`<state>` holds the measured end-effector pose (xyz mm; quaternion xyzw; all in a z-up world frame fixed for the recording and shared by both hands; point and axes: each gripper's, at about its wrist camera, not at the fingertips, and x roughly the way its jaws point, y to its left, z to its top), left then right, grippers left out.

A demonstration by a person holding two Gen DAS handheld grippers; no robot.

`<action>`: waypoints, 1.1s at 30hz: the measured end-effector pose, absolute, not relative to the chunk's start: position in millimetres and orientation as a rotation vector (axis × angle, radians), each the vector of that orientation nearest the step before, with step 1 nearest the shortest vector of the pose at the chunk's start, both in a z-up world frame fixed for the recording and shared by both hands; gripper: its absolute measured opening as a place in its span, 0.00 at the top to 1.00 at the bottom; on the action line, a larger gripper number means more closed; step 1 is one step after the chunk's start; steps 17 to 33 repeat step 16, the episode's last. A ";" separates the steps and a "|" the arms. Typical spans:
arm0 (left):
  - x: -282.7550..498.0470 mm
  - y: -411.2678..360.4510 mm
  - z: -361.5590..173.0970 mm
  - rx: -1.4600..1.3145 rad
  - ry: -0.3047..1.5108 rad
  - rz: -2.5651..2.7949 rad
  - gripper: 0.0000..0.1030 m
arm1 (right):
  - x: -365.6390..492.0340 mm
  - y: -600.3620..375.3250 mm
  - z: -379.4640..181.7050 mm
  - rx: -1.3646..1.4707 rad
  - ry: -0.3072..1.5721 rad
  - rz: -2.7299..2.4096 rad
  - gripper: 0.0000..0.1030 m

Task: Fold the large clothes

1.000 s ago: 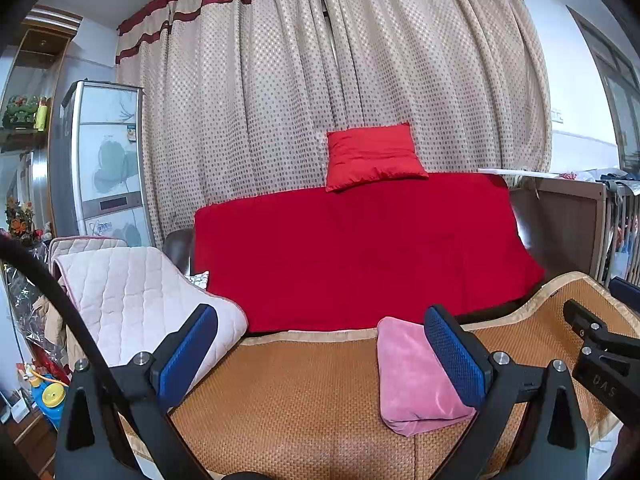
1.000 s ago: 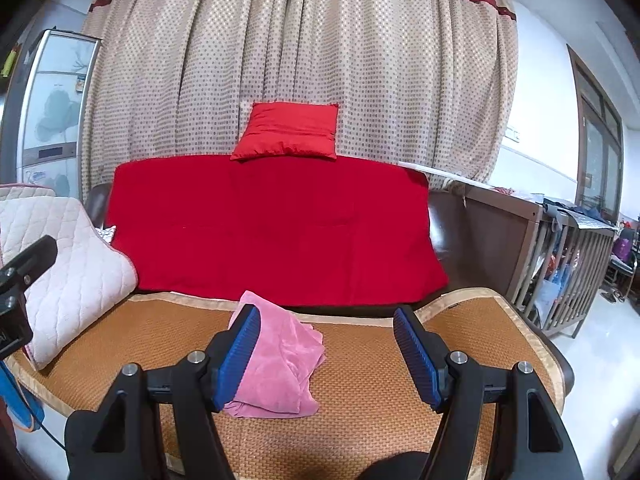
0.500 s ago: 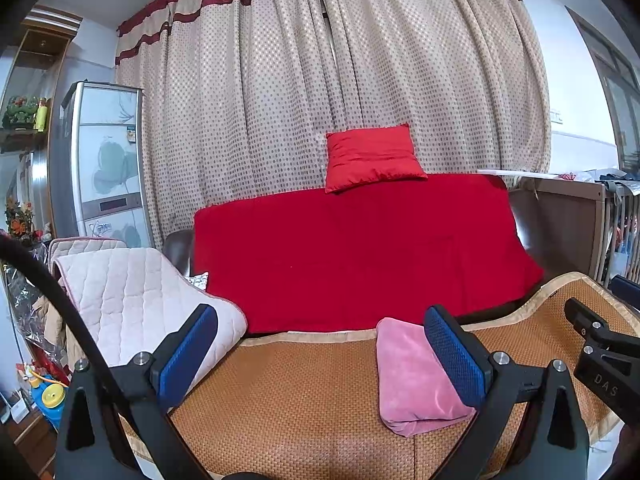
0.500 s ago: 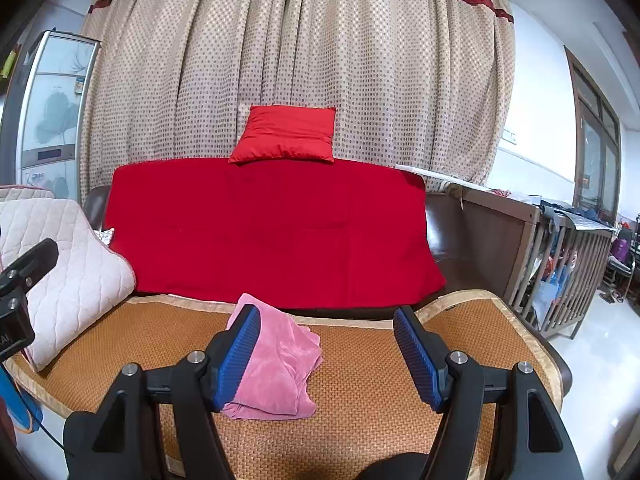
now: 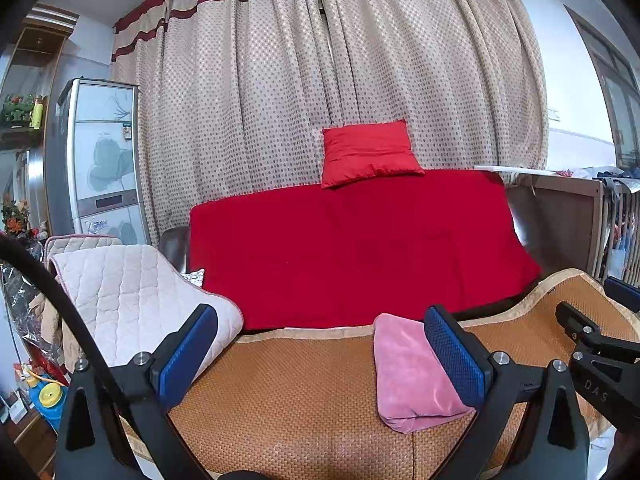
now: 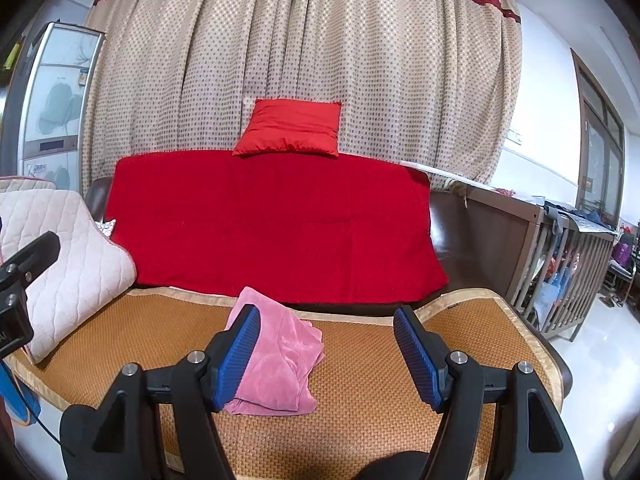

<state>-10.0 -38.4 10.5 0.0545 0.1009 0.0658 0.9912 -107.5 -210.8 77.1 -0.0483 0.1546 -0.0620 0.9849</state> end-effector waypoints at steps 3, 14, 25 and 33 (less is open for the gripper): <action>-9.4 -37.9 9.4 0.111 0.204 0.128 0.00 | -105.7 -208.5 75.3 -0.105 0.316 -0.122 0.29; 6.3 -34.9 -1.9 0.107 0.221 0.094 0.00 | -90.3 -202.7 63.5 -0.119 0.353 -0.119 0.29; 15.7 -34.6 -5.7 0.104 0.238 0.090 0.00 | -82.0 -201.7 59.9 -0.125 0.367 -0.118 0.29; 15.7 -34.6 -5.7 0.104 0.238 0.090 0.00 | -82.0 -201.7 59.9 -0.125 0.367 -0.118 0.29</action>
